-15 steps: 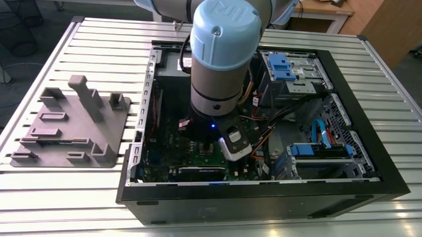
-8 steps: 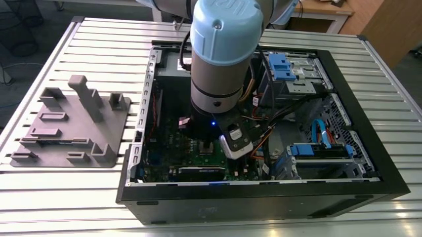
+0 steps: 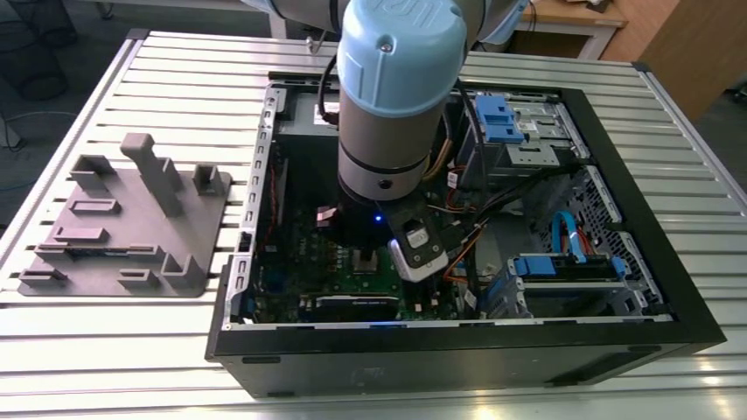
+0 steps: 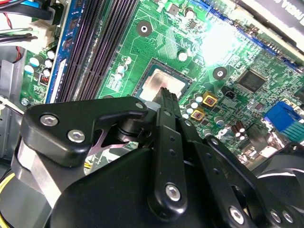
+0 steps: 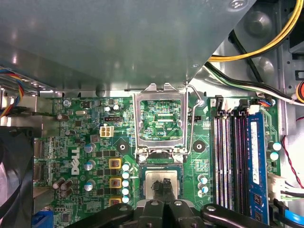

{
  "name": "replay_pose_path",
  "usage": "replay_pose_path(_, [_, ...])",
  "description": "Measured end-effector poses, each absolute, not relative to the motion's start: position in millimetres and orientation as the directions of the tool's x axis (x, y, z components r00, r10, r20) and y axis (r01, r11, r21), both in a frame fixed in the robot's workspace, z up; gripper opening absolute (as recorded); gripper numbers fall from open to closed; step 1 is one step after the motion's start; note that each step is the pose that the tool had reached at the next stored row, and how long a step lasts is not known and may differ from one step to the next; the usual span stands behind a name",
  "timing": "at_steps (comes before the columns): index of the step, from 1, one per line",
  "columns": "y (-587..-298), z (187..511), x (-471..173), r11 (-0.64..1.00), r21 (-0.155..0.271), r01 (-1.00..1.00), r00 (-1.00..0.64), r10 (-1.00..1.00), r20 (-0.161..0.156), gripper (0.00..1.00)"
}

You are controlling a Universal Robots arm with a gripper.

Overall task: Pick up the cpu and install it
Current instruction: 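Close the cpu cover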

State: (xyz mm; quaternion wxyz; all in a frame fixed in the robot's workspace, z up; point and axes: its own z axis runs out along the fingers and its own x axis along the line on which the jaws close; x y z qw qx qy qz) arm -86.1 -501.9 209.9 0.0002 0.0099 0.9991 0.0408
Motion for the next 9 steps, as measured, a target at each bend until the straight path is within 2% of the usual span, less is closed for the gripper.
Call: replay_pose_path(9, [-501.9,212.7,-84.8,0.996,0.082,0.02,-1.0,0.02,0.0,0.11])
